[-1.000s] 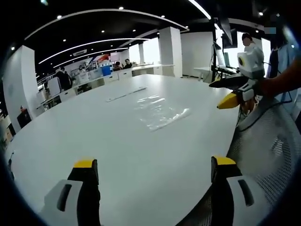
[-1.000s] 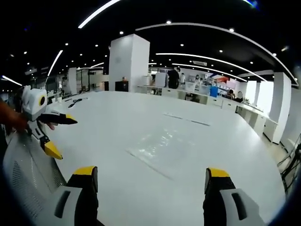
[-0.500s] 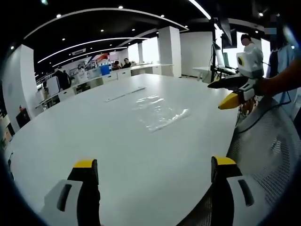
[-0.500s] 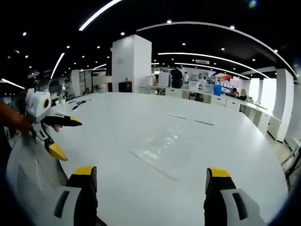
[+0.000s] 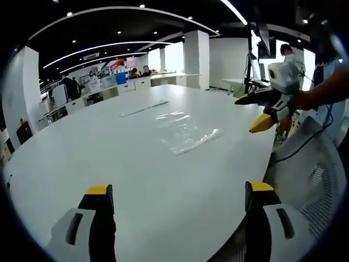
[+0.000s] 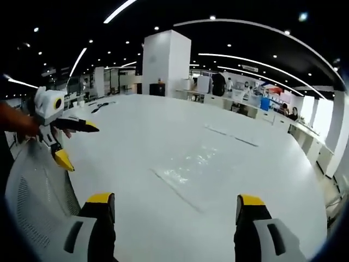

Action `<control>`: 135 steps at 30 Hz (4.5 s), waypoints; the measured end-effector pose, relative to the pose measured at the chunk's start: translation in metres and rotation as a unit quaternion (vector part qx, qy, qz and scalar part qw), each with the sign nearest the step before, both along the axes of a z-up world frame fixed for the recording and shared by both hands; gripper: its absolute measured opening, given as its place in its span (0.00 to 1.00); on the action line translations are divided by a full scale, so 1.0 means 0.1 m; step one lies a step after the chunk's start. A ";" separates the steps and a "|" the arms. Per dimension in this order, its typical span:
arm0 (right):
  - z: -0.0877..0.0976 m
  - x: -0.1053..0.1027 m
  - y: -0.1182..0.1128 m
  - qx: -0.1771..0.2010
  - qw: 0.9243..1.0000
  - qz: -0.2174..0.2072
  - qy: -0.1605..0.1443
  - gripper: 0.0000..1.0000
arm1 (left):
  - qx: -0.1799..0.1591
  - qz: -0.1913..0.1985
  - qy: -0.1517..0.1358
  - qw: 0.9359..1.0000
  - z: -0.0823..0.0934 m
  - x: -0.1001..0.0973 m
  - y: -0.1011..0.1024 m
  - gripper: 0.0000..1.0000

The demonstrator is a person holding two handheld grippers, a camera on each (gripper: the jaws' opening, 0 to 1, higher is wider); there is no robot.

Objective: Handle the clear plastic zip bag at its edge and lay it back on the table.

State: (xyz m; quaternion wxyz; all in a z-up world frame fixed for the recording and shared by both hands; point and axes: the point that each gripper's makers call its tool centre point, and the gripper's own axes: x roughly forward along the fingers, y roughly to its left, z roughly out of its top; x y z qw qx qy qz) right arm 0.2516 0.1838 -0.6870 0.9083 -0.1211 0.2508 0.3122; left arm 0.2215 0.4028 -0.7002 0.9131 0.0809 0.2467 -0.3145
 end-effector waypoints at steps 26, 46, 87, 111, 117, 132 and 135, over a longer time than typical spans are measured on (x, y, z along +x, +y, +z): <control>-0.32 0.39 0.13 -0.079 0.992 0.081 0.055 0.70 | 0.009 -0.021 0.012 1.000 0.05 -0.02 -0.09 0.99; -0.62 0.61 0.09 -0.150 0.979 0.098 0.092 0.52 | 0.010 -0.024 0.008 1.000 0.10 0.04 -0.12 0.99; -0.94 0.73 0.07 -0.165 0.959 0.123 0.193 0.27 | 0.016 -0.015 0.026 0.999 0.05 0.05 -0.08 0.98; -0.99 0.63 0.10 -0.261 0.918 0.254 0.157 0.00 | 0.019 -0.018 0.032 0.999 0.01 0.06 -0.06 0.95; -0.97 0.58 0.10 -0.290 0.902 0.288 0.137 0.00 | 0.021 -0.020 0.031 0.999 -0.01 0.08 -0.05 0.95; -0.84 0.53 0.20 -0.287 0.890 0.341 0.097 0.00 | 0.023 -0.027 0.030 0.999 -0.01 0.10 -0.09 0.94; -0.81 0.52 0.21 -0.289 0.886 0.350 0.091 0.00 | 0.026 -0.031 0.029 0.999 0.00 0.10 -0.11 0.94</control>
